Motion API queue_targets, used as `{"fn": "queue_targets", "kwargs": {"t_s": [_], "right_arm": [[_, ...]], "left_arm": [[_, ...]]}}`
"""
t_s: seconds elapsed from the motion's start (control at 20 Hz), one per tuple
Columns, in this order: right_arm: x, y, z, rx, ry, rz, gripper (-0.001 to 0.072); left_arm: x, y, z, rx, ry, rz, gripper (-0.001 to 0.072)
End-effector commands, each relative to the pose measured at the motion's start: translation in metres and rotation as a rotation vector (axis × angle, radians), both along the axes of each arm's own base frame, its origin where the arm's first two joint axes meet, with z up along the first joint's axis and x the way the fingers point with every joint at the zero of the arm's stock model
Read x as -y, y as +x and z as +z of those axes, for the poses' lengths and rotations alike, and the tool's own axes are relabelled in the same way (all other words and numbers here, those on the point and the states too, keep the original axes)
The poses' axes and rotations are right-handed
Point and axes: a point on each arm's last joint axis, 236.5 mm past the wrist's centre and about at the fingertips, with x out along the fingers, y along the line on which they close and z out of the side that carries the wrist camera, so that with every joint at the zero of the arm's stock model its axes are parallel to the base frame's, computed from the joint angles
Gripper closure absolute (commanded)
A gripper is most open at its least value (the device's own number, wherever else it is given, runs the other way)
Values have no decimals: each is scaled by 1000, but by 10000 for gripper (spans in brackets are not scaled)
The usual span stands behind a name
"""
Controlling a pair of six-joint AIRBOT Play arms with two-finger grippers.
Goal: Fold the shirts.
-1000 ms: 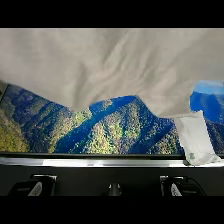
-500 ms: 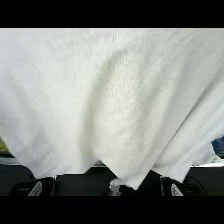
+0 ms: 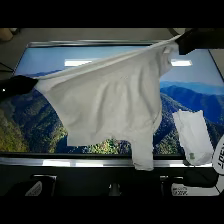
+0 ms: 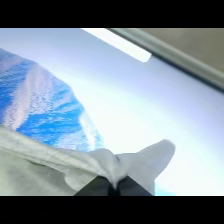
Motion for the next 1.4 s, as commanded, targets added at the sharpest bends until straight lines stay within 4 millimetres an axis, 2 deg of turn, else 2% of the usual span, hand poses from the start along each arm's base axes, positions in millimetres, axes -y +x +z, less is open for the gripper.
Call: {"fn": "queue_targets", "kwargs": {"t_s": [0.0, 0.1, 0.2, 0.25, 0.3, 0.35, 0.4, 0.45, 0.5, 0.55, 0.6, 0.65, 0.7, 0.75, 0.8, 0.85, 0.95, 1.1, 1.2, 1.3, 1.35], "right_arm": [[-41, 34, -90, -276, 325, 31, 690], [-48, 37, -135, -404, 354, 16, 690], [-60, 32, -173, -503, 317, 30, 690], [-67, 29, -188, -529, 282, 42, 689], [-73, 28, -197, -542, 255, 49, 651], [-75, 28, -198, -539, 246, 50, 519], [-72, 27, -194, -532, 244, 53, 363], [-61, 23, -187, -521, 223, 65, 264], [-42, 16, -182, -520, 186, 68, 262], [-15, 3, -182, -555, 130, 43, 263], [14, -17, -187, -625, 63, 20, 267], [44, -39, -196, -714, -12, -18, 289], [64, -61, -206, -805, -66, -34, 298], [77, -84, -217, -895, -110, -21, 298], [80, -101, -228, -961, -125, -14, 298], [76, -114, -237, -1001, -109, -11, 298], [55, -126, -254, -1017, -51, 9, 297], [41, -135, -275, -1033, -32, 13, 289], [35, -135, -282, -1030, -35, 14, 289], [36, -131, -286, -1016, -33, 1, 288], [36, -131, -289, -1015, -31, -4, 286]], "left_arm": [[-7, 29, -91, -174, -54, 44, 680], [-1, 36, -128, -269, -107, 44, 679], [7, 37, -157, -353, -156, 36, 679], [12, 36, -166, -386, -182, 31, 679], [17, 35, -172, -411, -212, 26, 677], [19, 33, -173, -425, -227, 21, 570], [17, 30, -171, -439, -228, 13, 332], [8, 24, -166, -466, -216, -1, 171], [-5, 14, -164, -511, -187, -15, 172], [-21, -3, -166, -578, -147, -29, 173], [-37, -29, -173, -679, -112, -36, 181], [-51, -61, -187, -802, -72, -33, 201], [-60, -88, -202, -898, -42, -19, 204], [-57, -111, -218, -960, -40, -25, 204], [-47, -127, -233, -991, -68, -31, 204], [-32, -141, -247, -1000, -106, -58, 201], [0, -155, -268, -1000, -193, -98, 201], [22, -150, -283, -949, -231, -95, 202], [27, -140, -286, -906, -202, -96, 210], [27, -131, -289, -870, -178, -82, 273], [25, -126, -290, -853, -176, -59, 274]]}}
